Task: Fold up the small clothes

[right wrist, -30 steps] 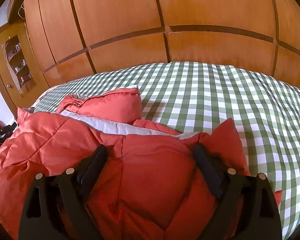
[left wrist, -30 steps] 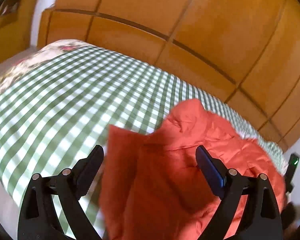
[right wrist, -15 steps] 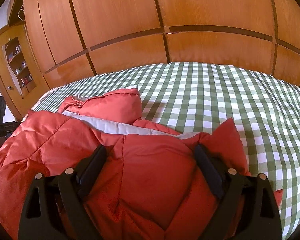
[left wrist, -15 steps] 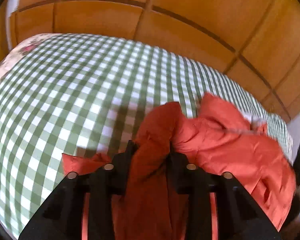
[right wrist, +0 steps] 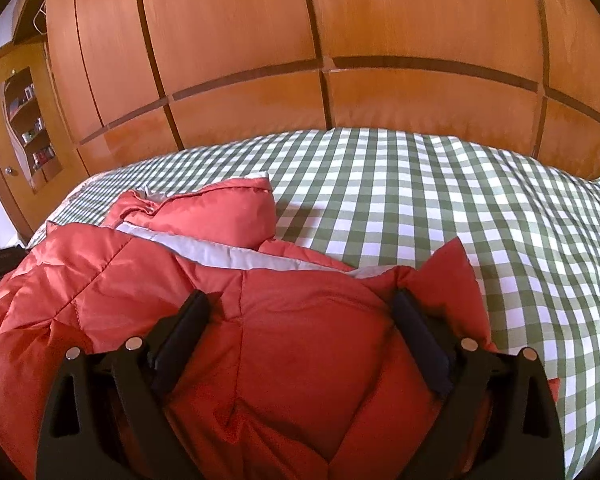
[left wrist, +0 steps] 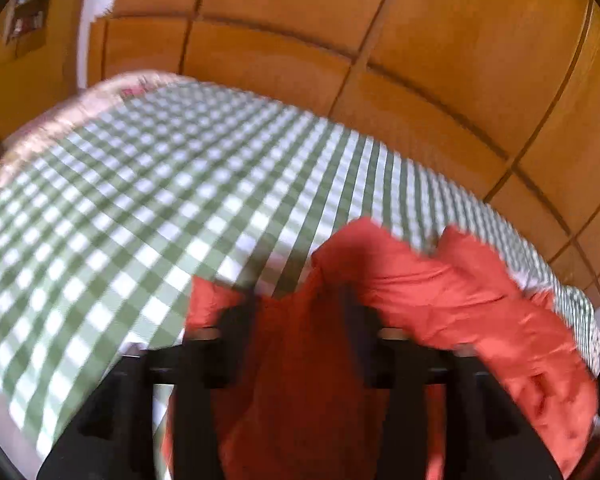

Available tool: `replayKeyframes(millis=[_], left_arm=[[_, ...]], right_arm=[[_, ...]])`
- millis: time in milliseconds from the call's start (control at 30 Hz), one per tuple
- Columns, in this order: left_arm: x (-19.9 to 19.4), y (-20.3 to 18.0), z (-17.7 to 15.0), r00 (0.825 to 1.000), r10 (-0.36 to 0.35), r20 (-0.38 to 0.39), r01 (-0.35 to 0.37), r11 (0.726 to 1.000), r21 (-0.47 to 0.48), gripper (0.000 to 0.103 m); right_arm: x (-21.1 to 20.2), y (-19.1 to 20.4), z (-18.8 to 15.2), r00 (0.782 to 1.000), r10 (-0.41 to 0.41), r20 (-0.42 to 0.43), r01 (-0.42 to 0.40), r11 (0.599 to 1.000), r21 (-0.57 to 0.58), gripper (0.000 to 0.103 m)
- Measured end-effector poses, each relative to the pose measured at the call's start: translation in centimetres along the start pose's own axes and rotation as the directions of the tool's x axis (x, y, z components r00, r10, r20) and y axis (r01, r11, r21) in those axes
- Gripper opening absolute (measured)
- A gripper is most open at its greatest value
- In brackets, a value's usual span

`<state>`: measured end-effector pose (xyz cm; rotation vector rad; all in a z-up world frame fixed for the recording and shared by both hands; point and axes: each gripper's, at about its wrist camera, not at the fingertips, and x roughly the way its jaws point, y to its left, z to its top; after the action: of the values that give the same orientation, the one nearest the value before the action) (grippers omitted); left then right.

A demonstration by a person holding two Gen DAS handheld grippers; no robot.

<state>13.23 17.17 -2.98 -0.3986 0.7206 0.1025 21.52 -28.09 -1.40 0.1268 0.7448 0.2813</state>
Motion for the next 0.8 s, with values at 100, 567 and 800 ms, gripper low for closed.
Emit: replayKeyframes(millis=[100,567,800], left_arm=[[-4.8,-3.1,0.2,0.986,-0.069,0.152,0.063,0.997,0.044,0.084],[3.0,-21.4,-4.2,0.996,0.012,0.085,-0.063,0.769,0.636,0.091],[10.2,-17.4,-2.6,0.984,-0.133,-0.116,0.170,0.890,0.424,0.100]], right_arm=[[-1.2,0.2,-0.3,0.997,-0.041,0.072,0.041,0.999,0.000,0.101],[-0.9,-3.3,-0.2,0.933,-0.348,-0.091,0.359,0.914,0.191,0.101],[1.2,-7.5,-0.6,0.962,-0.246,-0.121,0.274,0.886,0.375,0.101]])
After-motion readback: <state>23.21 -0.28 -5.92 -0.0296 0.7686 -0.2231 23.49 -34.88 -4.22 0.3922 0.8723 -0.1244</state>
